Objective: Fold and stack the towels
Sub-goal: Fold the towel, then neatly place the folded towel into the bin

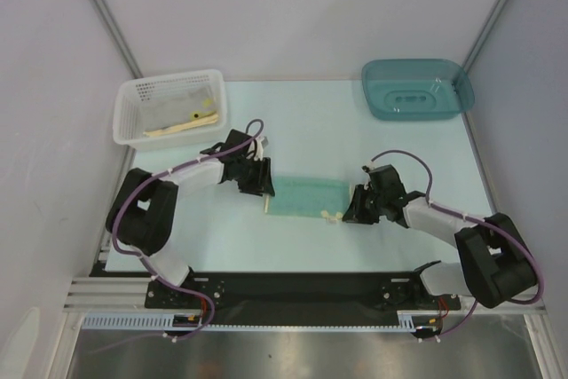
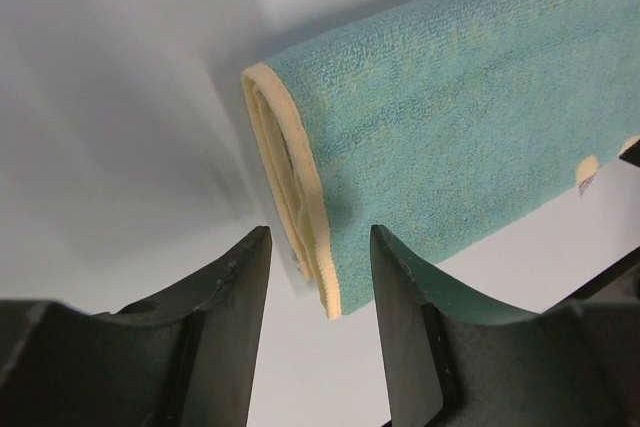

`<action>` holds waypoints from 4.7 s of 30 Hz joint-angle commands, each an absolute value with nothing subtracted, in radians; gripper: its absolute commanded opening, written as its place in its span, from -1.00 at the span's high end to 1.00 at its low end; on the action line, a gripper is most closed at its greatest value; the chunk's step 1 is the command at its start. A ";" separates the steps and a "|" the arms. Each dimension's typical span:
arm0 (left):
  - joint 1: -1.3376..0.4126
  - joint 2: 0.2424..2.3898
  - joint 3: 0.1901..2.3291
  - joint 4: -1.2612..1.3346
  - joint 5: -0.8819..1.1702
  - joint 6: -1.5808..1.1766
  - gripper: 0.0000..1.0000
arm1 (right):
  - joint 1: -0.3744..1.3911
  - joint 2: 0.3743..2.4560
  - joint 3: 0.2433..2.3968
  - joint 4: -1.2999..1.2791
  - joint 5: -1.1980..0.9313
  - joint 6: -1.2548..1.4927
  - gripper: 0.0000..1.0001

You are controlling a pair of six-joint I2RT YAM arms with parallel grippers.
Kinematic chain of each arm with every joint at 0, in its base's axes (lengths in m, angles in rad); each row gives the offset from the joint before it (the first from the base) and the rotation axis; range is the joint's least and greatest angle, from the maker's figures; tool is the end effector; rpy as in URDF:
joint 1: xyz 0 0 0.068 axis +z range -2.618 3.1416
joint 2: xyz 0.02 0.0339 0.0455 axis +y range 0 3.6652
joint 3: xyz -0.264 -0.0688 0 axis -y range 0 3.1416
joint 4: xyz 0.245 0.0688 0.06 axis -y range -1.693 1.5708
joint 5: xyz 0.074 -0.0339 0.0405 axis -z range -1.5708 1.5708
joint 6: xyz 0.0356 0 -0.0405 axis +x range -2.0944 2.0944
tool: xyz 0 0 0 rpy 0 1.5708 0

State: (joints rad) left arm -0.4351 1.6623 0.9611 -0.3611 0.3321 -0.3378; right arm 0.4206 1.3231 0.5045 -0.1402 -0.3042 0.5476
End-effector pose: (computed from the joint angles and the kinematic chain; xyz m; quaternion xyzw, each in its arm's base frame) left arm 0.2875 -0.1464 0.1701 0.0879 0.9514 -0.2417 0.1695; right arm 0.2042 0.1030 0.1432 0.0143 0.9435 0.2665 0.1963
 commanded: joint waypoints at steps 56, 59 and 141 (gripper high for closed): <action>-0.598 1.940 1.573 -0.678 -0.121 -0.442 0.99 | 0.407 1.072 0.669 -0.250 -0.272 0.488 -0.99; -0.565 2.031 1.719 -0.747 -0.149 -0.405 0.99 | 0.407 1.080 0.675 -0.245 -0.270 0.488 -0.99; 0.271 2.249 2.068 -0.614 -0.209 -0.192 0.99 | 0.360 1.563 0.854 -0.222 -0.164 0.307 -1.00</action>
State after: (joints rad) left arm 0.2409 2.2173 2.0258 -0.6266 -0.1783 -0.2256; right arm 0.3641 1.5509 0.8196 -0.2298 -0.1860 0.3271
